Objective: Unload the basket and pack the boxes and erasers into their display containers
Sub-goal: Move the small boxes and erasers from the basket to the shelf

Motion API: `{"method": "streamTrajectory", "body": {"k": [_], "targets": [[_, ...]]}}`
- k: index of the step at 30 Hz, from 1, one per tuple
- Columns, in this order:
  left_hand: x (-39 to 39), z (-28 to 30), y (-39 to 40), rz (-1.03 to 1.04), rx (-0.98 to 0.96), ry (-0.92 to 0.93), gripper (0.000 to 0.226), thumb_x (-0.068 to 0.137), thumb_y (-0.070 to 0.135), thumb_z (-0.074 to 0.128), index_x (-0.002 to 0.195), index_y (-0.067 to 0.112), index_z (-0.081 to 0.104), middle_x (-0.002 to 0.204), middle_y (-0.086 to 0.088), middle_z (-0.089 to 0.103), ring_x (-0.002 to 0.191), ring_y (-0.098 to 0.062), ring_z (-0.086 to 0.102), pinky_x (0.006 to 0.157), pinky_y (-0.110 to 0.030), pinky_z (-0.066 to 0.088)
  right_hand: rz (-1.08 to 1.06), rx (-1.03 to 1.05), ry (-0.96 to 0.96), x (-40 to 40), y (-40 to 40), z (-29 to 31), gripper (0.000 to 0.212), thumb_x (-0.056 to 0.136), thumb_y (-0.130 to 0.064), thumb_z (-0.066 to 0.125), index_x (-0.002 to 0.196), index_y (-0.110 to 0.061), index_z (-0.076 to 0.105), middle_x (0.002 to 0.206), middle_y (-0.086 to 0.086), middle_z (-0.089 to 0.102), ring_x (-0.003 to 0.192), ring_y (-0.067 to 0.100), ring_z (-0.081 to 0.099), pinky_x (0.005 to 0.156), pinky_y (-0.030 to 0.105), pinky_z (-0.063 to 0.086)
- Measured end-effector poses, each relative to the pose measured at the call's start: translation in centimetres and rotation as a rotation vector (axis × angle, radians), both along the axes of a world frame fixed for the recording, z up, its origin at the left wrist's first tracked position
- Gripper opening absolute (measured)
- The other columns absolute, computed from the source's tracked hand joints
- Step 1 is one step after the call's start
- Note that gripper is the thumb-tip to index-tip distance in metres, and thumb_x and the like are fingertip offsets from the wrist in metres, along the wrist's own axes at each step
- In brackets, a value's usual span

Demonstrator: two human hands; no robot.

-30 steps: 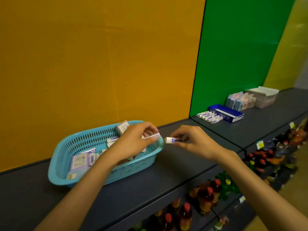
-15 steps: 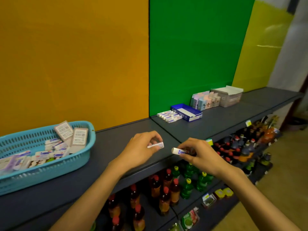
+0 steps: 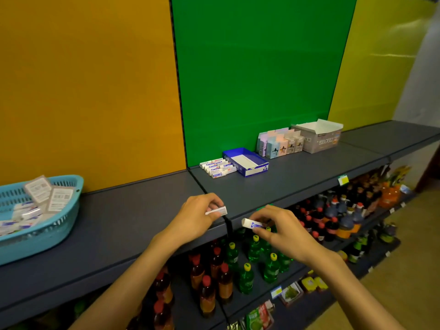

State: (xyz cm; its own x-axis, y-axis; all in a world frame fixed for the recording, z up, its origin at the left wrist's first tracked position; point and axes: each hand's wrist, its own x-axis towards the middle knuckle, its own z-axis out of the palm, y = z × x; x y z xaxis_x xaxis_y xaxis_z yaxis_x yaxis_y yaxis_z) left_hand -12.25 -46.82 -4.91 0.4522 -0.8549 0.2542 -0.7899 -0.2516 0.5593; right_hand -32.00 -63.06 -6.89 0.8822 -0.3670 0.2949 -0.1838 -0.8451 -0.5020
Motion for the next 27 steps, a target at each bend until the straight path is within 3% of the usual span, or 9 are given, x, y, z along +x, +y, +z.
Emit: {"method": "streamTrajectory", "body": {"k": [10,14,20,27], "targets": [[5.6,-2.2,-8.2,0.139,0.013,0.030,0.012,0.094,0.020,0.065,0.101,0.029,0.065,0.099,0.009,0.068,0.092,-0.003,0.062,0.085,-0.025,0.052,0.052,-0.194,0.160,7.2,-8.8,0.8,0.017,0.082,-0.027,0.067,0.099,-0.031,0.066,0.094,-0.011,0.058,0.085,0.010,0.059,0.076,0.035,0.052],[8.0,-2.3,-11.5,0.205,0.005,-0.019,0.012,0.093,0.019,0.067,0.104,0.024,0.071,0.102,0.005,0.066,0.095,-0.010,0.061,0.088,-0.030,0.051,0.131,-0.288,0.155,11.5,-12.3,1.7,0.018,0.090,-0.030,0.067,0.109,-0.030,0.066,0.103,-0.009,0.059,0.096,0.011,0.055,0.081,0.028,0.049],[10.9,-2.7,-15.1,0.324,0.027,-0.109,0.018,0.094,0.020,0.067,0.111,0.020,0.071,0.108,-0.002,0.061,0.101,-0.018,0.058,0.091,-0.034,0.048,0.169,-0.474,0.051,18.0,-15.9,3.2,0.024,0.092,-0.032,0.066,0.115,-0.026,0.068,0.109,-0.002,0.065,0.103,0.019,0.051,0.085,0.034,0.043],[11.9,-4.1,-18.7,0.415,0.116,-0.158,0.019,0.095,0.021,0.065,0.112,0.023,0.070,0.114,-0.003,0.062,0.106,-0.020,0.057,0.091,-0.034,0.049,0.237,-0.680,0.160,23.0,-18.7,2.7,0.024,0.094,-0.026,0.058,0.116,-0.024,0.065,0.120,0.000,0.064,0.113,0.025,0.048,0.091,0.039,0.038]]}}
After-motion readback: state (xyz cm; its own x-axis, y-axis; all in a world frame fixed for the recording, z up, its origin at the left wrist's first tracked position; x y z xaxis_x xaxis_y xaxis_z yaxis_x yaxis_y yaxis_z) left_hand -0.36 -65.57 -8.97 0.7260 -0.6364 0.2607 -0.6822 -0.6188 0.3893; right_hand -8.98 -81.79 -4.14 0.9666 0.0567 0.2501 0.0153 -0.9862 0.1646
